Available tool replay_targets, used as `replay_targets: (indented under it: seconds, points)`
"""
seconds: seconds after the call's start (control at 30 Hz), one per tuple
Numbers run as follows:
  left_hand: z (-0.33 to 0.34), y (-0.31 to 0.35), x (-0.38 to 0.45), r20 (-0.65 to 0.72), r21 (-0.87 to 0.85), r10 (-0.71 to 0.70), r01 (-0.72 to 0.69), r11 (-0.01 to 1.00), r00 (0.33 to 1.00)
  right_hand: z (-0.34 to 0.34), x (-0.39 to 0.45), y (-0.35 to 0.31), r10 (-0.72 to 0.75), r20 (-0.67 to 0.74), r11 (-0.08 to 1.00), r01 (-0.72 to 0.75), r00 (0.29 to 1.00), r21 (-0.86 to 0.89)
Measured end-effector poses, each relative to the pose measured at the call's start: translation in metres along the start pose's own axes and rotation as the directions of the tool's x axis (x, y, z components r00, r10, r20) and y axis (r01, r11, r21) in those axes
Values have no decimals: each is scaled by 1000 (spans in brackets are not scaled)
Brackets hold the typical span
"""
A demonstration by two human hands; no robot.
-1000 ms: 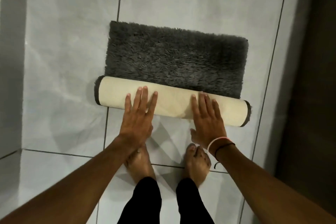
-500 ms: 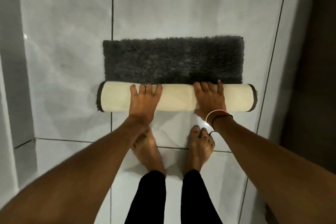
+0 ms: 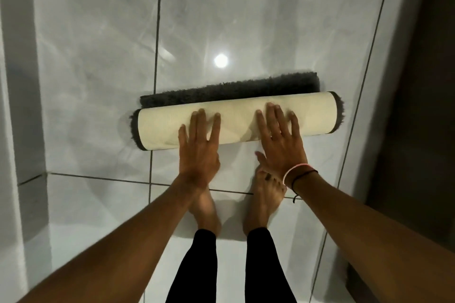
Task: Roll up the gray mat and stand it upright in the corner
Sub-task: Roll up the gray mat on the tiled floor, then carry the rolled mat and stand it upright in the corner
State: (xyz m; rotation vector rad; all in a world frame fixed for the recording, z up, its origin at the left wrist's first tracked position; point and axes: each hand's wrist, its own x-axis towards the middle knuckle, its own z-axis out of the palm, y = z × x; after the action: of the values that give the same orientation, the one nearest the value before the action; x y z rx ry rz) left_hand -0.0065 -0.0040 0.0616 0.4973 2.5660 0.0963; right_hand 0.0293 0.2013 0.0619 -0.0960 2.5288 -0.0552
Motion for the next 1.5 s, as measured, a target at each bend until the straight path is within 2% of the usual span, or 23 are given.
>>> replay_targets:
  seconds: [0.07,0.2,0.37,0.43,0.5,0.53,0.57,0.6,0.63,0.67,0.7,0.73,0.77,0.83,0.9,0.97,1.0,1.07,1.13,1.2,1.3,1.4,1.5]
  points:
    - [5,-1,11,91,76,8,-15,997,996,-1,16,2,0,25,997,2,1000,-78]
    - [0,-10,63,65,195,18,-30,980,998,-16,65,6,23,-14,993,-24,1000,-117]
    - [-21,-27,102,137,276,64,-100,956,989,-39,98,12,59,-49,995,-63,997,-77]
    - [-30,-27,103,168,227,64,-101,969,984,-40,84,9,140,-99,990,-143,985,-19]
    - [-35,-27,104,238,135,44,-78,988,970,-30,55,0,334,-222,937,-298,916,183]
    - [-39,-29,106,285,78,36,-61,995,958,-26,38,-4,486,-273,848,-373,830,377]
    - [-38,-32,107,339,13,32,-39,999,940,-19,23,-8,664,-248,673,-420,705,609]
    - [-38,-36,107,398,-60,33,-10,998,917,-14,11,-9,822,-99,382,-413,561,827]
    - [-37,-41,105,463,-129,40,22,991,885,-10,3,-8,877,190,-28,-349,440,937]
    - [-34,-46,101,522,-182,46,59,981,852,-7,0,-6,756,519,-452,-256,398,854]
    - [-31,-50,95,567,-219,46,96,971,822,-4,-1,-2,522,728,-740,-188,445,645]
    - [-26,-54,87,603,-243,38,137,960,797,-1,0,3,326,780,-873,-146,534,464]
    - [-21,-57,77,630,-259,27,177,949,776,-2,5,9,214,750,-924,-121,625,364]
    - [-15,-61,54,658,-306,25,237,922,753,-16,18,16,139,660,-926,-140,738,351]
    - [-25,-64,26,646,-366,18,290,884,763,-47,22,11,125,677,-853,-269,726,446]
    - [-58,-63,4,624,-430,4,339,837,781,-92,15,7,225,692,-745,-337,685,576]
    - [-83,-63,-5,602,-462,-8,357,812,798,-122,10,6,282,669,-698,-331,687,635]
    - [-146,-63,-21,526,-530,-25,351,772,850,-193,-4,5,331,620,-642,-311,712,701]
    - [-218,-65,-21,444,-573,-24,305,761,896,-273,-10,6,330,546,-598,-277,770,752]
    - [-309,-66,-16,349,-608,7,221,763,937,-368,-17,7,362,424,-535,-187,830,824]
    - [-470,-71,-19,269,-675,65,140,724,961,-528,-44,-2,369,204,-470,-7,907,883]
    - [-603,-83,-18,210,-723,170,36,690,963,-656,-69,-15,341,-32,-372,166,940,913]
    - [-744,-88,-26,23,-749,202,-117,652,979,-772,-100,-23,278,-242,-254,314,930,915]
